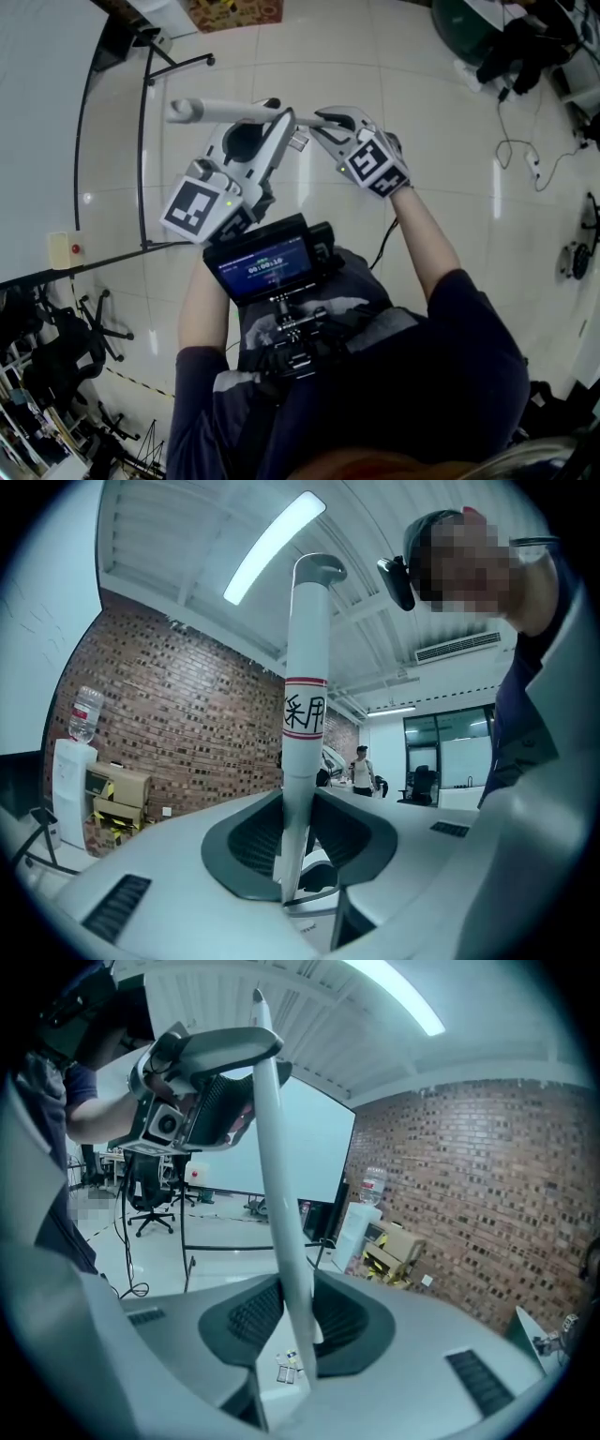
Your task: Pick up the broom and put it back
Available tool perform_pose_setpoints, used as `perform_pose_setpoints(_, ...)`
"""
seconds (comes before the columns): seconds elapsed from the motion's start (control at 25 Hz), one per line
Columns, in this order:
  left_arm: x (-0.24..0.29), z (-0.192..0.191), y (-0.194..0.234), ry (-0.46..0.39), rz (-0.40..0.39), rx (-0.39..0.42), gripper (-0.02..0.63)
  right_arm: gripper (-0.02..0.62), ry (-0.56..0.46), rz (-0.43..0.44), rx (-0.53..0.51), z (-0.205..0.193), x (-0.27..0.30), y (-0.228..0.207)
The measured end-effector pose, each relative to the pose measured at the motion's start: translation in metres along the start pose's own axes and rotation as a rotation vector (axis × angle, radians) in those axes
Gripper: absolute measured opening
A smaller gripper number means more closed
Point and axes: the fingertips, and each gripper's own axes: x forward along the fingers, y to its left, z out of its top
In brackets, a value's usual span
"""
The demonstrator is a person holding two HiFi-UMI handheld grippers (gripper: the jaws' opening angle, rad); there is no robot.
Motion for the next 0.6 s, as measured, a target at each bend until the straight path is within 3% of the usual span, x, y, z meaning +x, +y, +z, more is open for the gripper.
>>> perform_pose_setpoints(0.36,-0.01,0.006,0.02,-0.068,0.041,-0.088,0.084,0.115,0.012,-0.019,-0.082,0.011,-0.001,-0.015)
perform_pose_setpoints(0.6,-0.016,0.005,0.024,-0.07,0.003,-0.091,0.084,0.115,0.043,-0.034,-0.117,0.017,0.005,-0.017)
